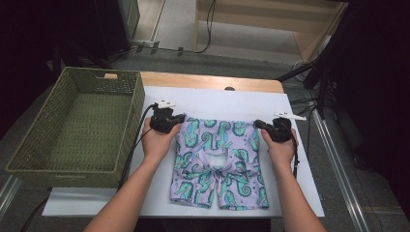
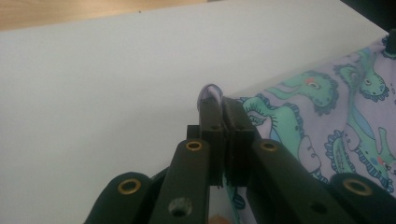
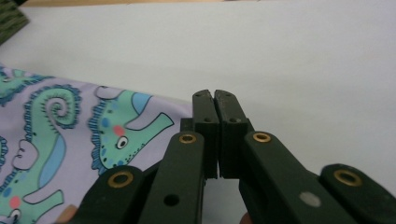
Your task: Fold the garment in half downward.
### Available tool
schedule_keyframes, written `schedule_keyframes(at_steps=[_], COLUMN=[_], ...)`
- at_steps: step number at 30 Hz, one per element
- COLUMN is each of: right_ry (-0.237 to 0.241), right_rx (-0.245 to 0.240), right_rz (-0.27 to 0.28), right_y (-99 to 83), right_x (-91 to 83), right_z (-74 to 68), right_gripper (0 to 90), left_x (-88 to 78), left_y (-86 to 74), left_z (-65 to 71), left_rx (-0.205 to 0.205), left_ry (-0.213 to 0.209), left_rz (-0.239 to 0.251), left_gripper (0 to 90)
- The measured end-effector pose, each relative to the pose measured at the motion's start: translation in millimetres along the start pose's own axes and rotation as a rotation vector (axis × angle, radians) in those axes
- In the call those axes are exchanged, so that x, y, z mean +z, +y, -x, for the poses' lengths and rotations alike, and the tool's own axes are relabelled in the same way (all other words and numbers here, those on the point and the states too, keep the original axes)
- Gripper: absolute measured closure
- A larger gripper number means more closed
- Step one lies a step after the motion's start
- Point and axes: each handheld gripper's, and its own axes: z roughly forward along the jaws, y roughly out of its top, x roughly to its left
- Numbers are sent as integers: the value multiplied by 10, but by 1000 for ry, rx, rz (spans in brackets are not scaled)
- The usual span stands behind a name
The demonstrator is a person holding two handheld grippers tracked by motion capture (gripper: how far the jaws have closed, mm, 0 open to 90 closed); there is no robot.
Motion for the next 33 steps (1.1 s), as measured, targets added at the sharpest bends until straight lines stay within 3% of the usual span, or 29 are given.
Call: schedule_keyframes(at_steps=[3, 4, 6, 9, 11, 14, 20, 23, 26, 33], right_ry=[-3, 6, -19, 4, 21, 40, 73, 70, 69, 53], right_rx=[12, 10, -18, -31, -36, -48, -75, -67, -70, -63], right_rz=[3, -4, -1, 19, 36, 33, 34, 8, -9, -41], right_y=[21, 18, 6, -13, -34, -115, -408, -587, -764, -1088], right_x=[78, 105, 121, 57, -24, -147, -458, -594, -735, -954], right_z=[70, 81, 76, 58, 23, -50, -245, -347, -422, -547], right_gripper=[853, 815, 696, 636, 624, 621, 621, 608, 595, 586], left_x=[109, 129, 127, 35, -62, -187, -479, -632, -756, -1075], left_y=[1, -10, -31, -68, -136, -256, -588, -792, -956, -1337], left_z=[-26, -39, -64, -16, 31, 94, 243, 337, 409, 519], left_rx=[-11, -18, -52, -39, -44, -33, -24, -16, 18, 36], left_ry=[18, 27, -10, -16, -47, -61, -118, -145, -153, -181], left_rz=[-15, -14, -10, 13, 16, 14, 9, -1, -24, -31], left_gripper=[849, 792, 668, 551, 537, 535, 537, 536, 507, 482])
